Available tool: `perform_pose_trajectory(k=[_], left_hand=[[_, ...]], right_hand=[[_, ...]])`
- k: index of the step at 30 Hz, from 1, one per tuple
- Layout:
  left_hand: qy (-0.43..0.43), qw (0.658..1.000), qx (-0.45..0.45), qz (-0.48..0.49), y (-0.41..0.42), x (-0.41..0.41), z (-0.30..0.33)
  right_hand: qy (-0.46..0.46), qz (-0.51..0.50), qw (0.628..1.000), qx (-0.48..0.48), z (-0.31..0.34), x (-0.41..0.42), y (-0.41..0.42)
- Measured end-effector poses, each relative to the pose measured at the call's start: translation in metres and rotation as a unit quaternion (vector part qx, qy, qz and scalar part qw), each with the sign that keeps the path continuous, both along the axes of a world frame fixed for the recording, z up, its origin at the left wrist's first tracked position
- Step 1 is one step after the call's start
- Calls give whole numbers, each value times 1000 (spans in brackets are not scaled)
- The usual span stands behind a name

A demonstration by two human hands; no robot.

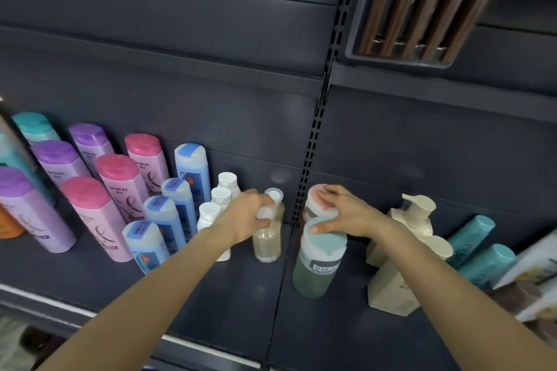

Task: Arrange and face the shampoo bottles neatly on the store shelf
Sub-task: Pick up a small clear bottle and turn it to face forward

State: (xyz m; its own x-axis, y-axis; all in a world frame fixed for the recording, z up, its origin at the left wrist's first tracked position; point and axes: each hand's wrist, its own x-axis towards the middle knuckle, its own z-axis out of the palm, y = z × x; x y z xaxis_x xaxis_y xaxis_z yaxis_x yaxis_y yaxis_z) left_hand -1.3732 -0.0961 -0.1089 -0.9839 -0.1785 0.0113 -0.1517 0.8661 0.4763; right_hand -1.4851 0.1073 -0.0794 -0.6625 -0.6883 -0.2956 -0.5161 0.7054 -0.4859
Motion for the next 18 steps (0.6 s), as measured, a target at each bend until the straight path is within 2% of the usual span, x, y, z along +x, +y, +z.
perform_pose_trajectory(k=[3, 5, 7, 10, 11, 14, 16, 18], left_hand=[[67, 995, 52, 44, -8, 16, 22], [111, 987, 90, 69, -14, 25, 36], [166, 970, 148, 98, -17, 35, 51], [226, 924, 284, 125, -14, 52, 74], [239, 904, 332, 126, -12, 57, 80], [271, 852, 428, 129, -9, 68, 92], [274, 835, 459, 130, -9, 74, 98], [260, 833, 473, 120, -10, 78, 102]], right_hand=[[44, 15, 999, -6, 5, 6, -2], [76, 25, 996, -45, 7, 13, -8], [63, 26, 993, -96, 10, 22, -15], [-83, -24, 975, -206, 19, 39, -23], [-154, -56, 954, -251, 23, 45, -24], [-346, -120, 862, -350, 37, 57, -25], [-372, -111, 838, -384, 45, 65, -24], [-348, -116, 837, -407, 52, 72, -21]])
